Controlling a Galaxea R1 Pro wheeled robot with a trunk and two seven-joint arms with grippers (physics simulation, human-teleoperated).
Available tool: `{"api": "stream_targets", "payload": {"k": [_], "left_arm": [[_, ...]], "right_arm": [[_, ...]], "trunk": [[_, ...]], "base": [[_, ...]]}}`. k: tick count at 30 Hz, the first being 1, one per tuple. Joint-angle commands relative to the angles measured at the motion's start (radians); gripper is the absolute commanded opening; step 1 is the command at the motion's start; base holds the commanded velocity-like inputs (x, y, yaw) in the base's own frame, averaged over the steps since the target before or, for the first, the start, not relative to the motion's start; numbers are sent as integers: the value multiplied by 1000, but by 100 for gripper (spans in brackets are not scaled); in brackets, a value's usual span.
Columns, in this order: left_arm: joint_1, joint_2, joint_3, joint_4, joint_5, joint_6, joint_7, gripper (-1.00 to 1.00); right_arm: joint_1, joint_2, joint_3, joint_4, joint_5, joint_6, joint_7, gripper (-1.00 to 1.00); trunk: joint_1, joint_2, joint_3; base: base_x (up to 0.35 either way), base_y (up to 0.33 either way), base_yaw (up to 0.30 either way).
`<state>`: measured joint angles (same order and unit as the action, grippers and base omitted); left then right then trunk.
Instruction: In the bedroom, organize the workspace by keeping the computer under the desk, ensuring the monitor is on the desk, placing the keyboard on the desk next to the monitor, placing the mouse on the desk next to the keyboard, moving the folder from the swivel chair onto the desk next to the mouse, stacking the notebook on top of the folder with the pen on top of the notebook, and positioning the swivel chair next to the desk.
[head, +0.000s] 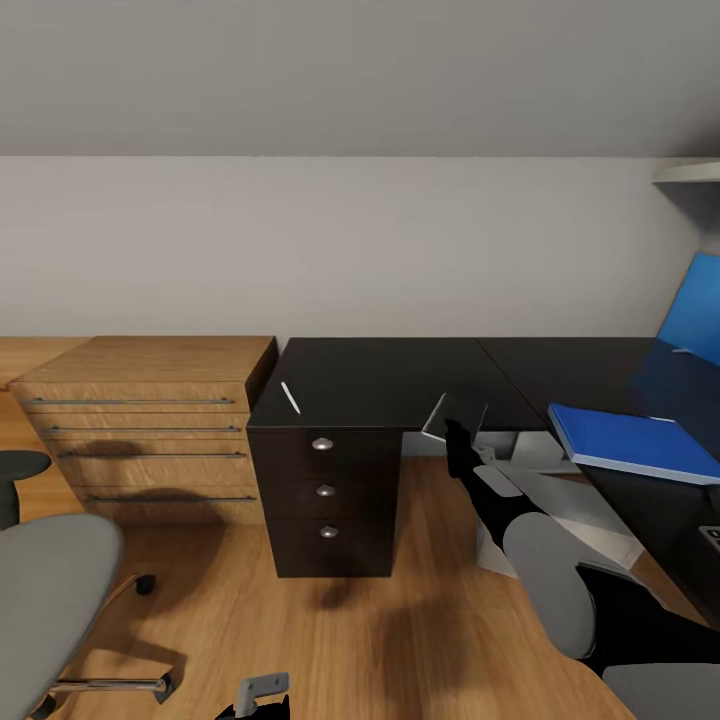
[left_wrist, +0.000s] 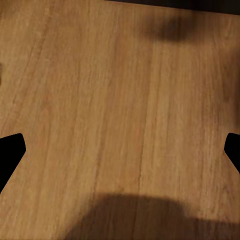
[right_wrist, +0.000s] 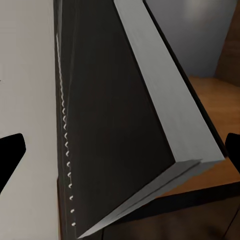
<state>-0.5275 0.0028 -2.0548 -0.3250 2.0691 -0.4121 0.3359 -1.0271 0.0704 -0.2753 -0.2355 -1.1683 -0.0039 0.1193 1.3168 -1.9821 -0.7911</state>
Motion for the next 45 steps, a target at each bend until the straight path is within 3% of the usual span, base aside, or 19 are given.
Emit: {"api": "stream_targets", "payload": {"k": [1, 8, 9, 29, 45], "left_arm": [[-2, 0, -8, -3, 5, -6, 6, 100], [-2, 0, -8, -3, 5, -5, 6, 100], [-2, 0, -8, -3, 5, -5, 6, 100], [-2, 0, -8, -3, 5, -6, 6, 100], [-2, 0, -8, -3, 5, -5, 7, 100]], "right_arm": [[-1, 0, -1, 1, -10, -1, 4, 100], [-1, -1, -1, 1, -9, -2, 5, 100], [-1, -1, -1, 1, -9, -2, 5, -100], [-1, -1, -1, 0, -8, -2, 6, -100], [-1, -8, -1, -16, -7, -2, 55, -100]], "trunk": [[0, 0, -1], [0, 0, -1], [0, 0, -1], [0, 0, -1], [-61, 112, 49]], "base": [[0, 0, 0], [0, 0, 0], [0, 0, 0], [0, 0, 0], [0, 0, 0]]}}
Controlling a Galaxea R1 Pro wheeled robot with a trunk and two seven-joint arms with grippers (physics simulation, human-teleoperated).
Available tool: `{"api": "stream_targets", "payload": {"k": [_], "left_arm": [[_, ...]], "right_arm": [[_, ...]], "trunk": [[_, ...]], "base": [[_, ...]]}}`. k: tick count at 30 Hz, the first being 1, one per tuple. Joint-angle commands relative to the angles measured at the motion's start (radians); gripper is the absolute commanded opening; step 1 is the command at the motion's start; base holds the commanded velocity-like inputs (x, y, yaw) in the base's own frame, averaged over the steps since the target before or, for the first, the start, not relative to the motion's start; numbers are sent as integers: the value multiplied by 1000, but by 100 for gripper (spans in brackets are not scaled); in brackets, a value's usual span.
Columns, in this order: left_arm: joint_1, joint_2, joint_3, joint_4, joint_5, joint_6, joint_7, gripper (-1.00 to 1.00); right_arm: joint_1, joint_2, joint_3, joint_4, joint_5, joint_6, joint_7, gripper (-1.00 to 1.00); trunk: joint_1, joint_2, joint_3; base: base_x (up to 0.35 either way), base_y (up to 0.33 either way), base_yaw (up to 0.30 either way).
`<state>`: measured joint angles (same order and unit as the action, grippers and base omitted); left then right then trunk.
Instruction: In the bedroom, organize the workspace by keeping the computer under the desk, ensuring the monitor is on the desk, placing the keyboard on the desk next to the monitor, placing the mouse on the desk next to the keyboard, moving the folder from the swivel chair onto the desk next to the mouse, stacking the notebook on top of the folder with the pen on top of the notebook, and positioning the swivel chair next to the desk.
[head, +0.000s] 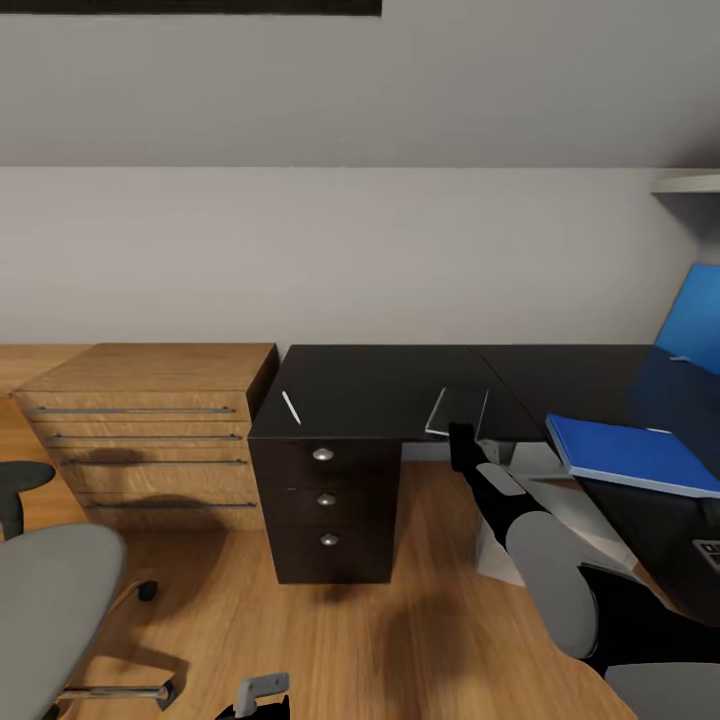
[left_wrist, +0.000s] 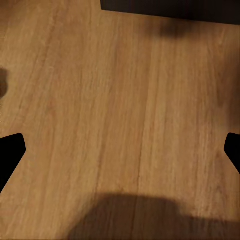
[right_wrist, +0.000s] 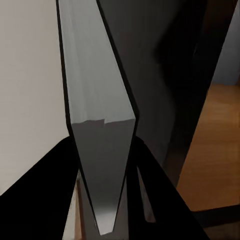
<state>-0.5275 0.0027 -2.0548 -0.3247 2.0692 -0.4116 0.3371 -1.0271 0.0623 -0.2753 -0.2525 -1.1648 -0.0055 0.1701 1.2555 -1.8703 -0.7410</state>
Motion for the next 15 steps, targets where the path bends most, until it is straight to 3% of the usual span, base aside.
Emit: {"api": "stream_targets", "payload": {"k": [1, 15], "left_arm": [[-2, 0, -8, -3, 5, -6, 6, 100], [-2, 0, -8, -3, 5, -6, 6, 100]], "right_arm": [[-1, -1, -1, 0, -10, -1, 7, -100], [-1, -13, -4, -32, -16, -5, 11, -100]], "trunk": [[-4, 7, 2], [-58, 105, 46]], "base": [[0, 0, 0], [0, 0, 0]]}}
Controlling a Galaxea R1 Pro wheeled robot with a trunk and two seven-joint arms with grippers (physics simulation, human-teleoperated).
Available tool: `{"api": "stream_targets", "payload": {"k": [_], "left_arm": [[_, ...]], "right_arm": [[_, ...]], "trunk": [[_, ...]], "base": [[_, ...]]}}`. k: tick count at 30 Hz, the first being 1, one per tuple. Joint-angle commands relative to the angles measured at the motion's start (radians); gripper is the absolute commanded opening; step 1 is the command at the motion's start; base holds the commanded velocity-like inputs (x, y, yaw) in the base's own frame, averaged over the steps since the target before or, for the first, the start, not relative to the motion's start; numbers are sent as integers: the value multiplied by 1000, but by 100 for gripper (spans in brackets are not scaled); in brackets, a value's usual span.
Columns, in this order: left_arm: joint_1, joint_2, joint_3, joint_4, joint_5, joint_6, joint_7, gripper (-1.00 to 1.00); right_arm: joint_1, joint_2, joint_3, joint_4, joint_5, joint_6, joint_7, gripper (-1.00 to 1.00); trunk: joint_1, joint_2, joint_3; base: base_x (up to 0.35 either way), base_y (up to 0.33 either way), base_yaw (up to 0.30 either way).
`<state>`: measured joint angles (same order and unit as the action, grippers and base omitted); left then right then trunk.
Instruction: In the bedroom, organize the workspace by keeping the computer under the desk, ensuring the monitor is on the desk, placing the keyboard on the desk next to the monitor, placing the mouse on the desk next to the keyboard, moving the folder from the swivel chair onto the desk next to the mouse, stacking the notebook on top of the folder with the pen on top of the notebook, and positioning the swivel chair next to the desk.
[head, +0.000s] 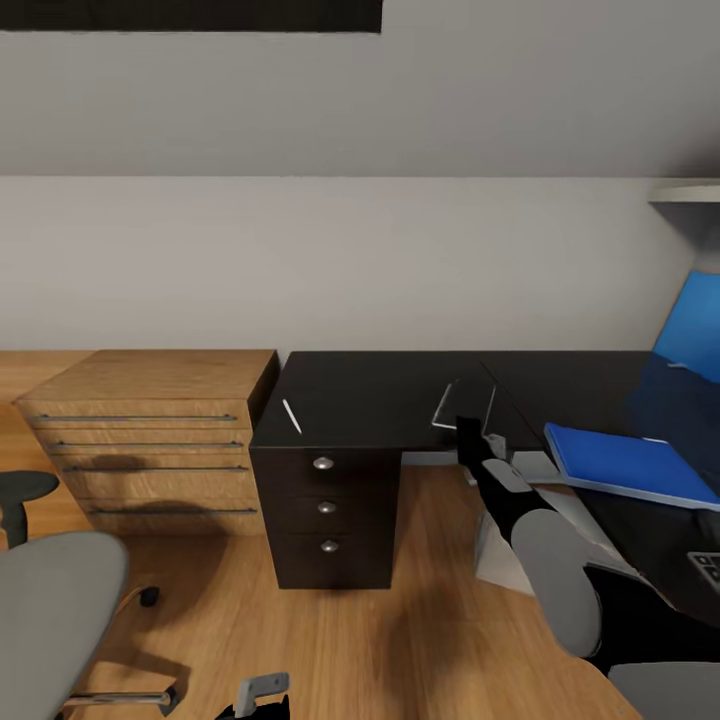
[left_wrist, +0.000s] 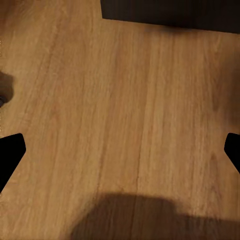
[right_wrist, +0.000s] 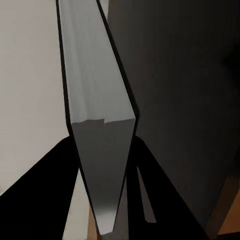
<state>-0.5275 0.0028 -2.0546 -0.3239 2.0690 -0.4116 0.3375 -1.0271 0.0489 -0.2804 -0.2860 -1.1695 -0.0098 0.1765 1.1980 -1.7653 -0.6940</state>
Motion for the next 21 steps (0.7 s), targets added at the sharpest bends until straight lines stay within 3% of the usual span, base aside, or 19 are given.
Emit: {"api": "stream_targets", "payload": {"k": [1, 11, 17, 21], "left_arm": [[-2, 0, -9, -3, 5, -6, 6, 100], [-2, 1, -9, -3, 5, -6, 6, 100], [-2, 1, -9, -4, 5, -6, 5, 100], [-2, 1, -9, -4, 5, -6, 5, 100]], "right_arm": [[-1, -3, 0, 0, -12, -3, 4, -100], [-1, -43, -8, -7, -17, -21, -3, -100], [-1, -56, -61, -7, -17, -21, -5, -100], [-1, -56, -67, -7, -17, -22, -5, -100]], "trunk": [[-4, 7, 2], [-8, 14, 2], [-8, 14, -4], [-8, 14, -8]], "base": [[0, 0, 0], [0, 0, -63], [0, 0, -196], [0, 0, -213]]}}
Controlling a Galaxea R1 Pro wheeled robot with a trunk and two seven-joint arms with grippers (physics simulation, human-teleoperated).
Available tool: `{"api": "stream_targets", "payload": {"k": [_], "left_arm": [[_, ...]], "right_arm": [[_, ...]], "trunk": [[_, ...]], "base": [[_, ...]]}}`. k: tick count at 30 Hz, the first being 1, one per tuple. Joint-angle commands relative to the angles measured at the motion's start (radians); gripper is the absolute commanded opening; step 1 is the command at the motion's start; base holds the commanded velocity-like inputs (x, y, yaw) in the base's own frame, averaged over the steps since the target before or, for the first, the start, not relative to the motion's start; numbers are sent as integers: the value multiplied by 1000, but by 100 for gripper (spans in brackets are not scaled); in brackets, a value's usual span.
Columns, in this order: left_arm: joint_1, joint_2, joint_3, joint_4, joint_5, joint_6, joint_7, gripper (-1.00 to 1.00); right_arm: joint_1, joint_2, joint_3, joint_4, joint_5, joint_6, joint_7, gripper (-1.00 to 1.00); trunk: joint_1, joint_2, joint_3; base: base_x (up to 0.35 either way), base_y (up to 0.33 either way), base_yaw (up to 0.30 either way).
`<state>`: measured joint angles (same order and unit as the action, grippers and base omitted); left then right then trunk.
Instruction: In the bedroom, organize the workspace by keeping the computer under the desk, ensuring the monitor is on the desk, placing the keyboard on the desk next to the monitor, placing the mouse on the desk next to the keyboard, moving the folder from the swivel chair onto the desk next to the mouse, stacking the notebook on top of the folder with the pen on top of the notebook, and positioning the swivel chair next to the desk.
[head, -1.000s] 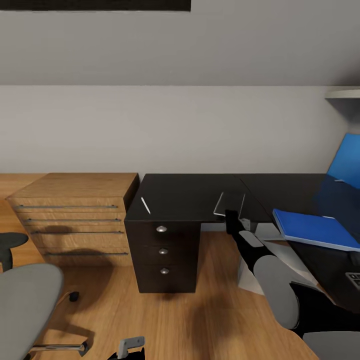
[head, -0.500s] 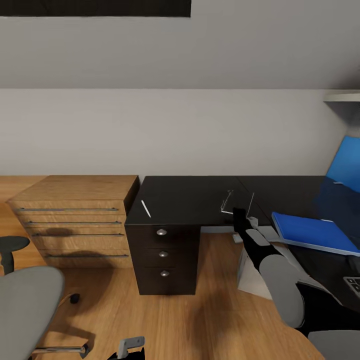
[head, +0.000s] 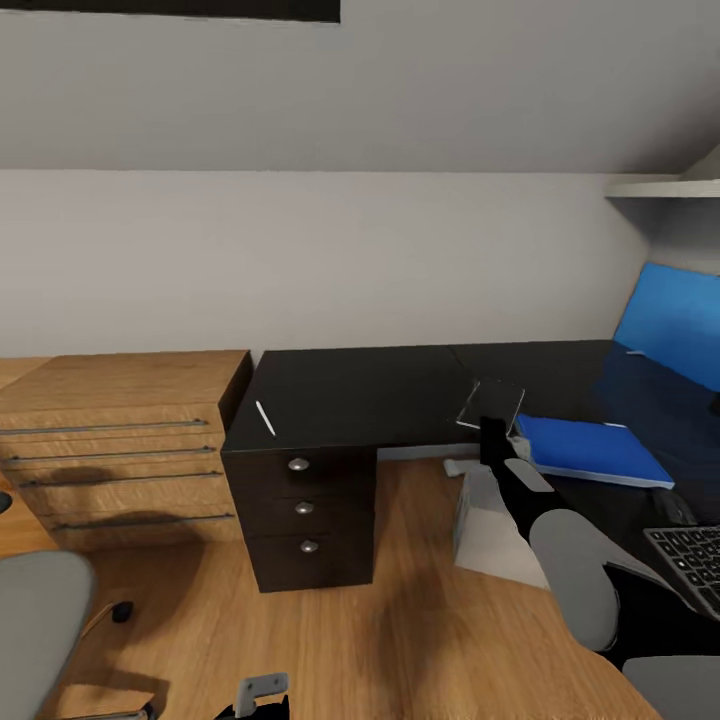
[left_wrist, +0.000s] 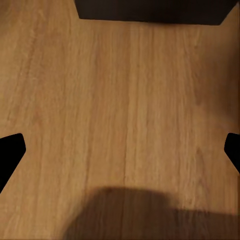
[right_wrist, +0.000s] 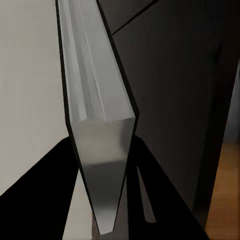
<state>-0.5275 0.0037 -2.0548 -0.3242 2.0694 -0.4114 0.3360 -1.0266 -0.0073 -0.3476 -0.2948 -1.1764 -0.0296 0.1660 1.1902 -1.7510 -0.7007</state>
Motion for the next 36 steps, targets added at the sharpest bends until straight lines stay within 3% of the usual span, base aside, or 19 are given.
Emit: {"api": "stream_targets", "payload": {"k": [1, 36], "left_arm": [[-2, 0, -8, -4, 4, -6, 6, 100], [-2, 1, -8, -3, 4, -5, 6, 100]], "right_arm": [[-1, 0, 0, 2, -11, -2, 6, -100], [-1, 0, -8, 2, -11, -3, 7, -100]], "trunk": [[0, -1, -2], [0, -1, -37]], "base": [[0, 0, -214], [0, 0, -216]]}}
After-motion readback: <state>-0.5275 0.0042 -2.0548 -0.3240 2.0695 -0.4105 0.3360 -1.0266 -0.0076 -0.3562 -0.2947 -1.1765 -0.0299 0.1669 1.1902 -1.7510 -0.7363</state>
